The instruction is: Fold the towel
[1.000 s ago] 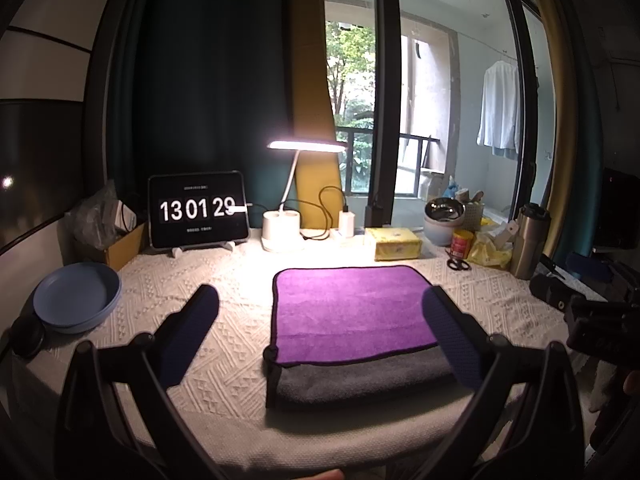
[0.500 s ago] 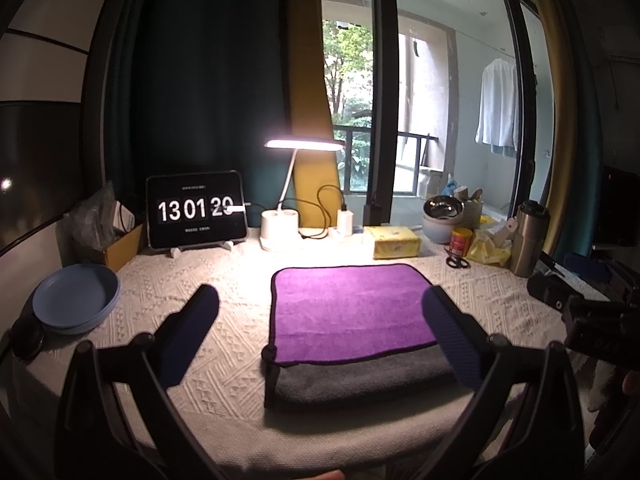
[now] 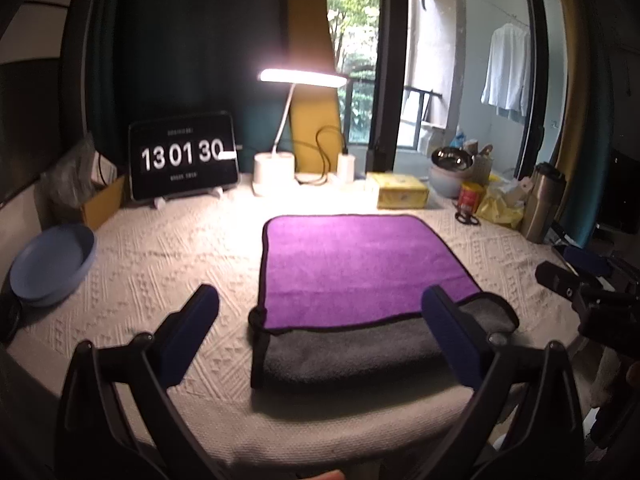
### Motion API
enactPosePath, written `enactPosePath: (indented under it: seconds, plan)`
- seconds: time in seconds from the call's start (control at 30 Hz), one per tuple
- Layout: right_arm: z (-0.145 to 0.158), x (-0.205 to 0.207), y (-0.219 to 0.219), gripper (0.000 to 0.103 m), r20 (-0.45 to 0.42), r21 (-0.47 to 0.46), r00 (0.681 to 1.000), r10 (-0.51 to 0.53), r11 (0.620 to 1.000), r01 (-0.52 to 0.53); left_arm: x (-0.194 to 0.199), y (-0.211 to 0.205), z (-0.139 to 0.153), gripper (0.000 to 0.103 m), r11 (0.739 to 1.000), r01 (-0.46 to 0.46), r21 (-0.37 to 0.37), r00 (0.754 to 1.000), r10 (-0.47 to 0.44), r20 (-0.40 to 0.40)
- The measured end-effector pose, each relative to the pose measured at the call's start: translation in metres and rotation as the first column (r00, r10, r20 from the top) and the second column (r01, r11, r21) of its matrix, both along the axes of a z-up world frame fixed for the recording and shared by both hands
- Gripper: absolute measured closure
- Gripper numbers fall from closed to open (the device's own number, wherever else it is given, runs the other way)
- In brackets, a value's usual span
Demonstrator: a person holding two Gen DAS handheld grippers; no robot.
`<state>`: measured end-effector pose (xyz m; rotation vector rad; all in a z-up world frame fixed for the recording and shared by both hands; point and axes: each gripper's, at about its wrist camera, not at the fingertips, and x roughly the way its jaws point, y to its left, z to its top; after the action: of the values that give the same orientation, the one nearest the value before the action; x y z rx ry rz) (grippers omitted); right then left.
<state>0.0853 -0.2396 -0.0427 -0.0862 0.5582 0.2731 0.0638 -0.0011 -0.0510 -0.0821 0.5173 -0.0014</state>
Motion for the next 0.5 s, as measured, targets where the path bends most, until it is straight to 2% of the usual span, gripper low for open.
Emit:
enactPosePath:
  seconds: [0.1,0.2,0.37,0.43,0.5]
  plan:
    - [-0.014,0.012,-0.001,0.028,-0.046,0.004,0.999,-0.001,1.000,0.001,0.011,0.003,-0.013,0.002,1.000,-0.001,-0.012,0.999,0.001,-0.047]
    - [-0.024,0.023,-0.001,0.040,-0.080,0.000,0.997,0.000,1.000,0.000,0.022,0.003,-0.026,0.002,1.000,0.003,-0.021,0.995,-0.005,-0.097]
    - [-0.042,0.040,-0.002,0.043,-0.132,-0.008,0.991,-0.001,1.000,0.000,0.039,0.008,-0.047,0.003,0.999,0.008,-0.047,0.984,-0.016,-0.177]
    - [-0.049,0.045,-0.004,0.044,-0.151,-0.008,0.989,-0.002,1.000,0.001,0.046,0.010,-0.053,0.012,0.998,0.008,-0.054,0.979,-0.019,-0.204]
    - [-0.055,0.050,-0.005,0.044,-0.171,-0.008,0.985,-0.002,1.000,0.001,0.052,0.011,-0.061,0.014,0.998,0.008,-0.060,0.971,-0.022,-0.238]
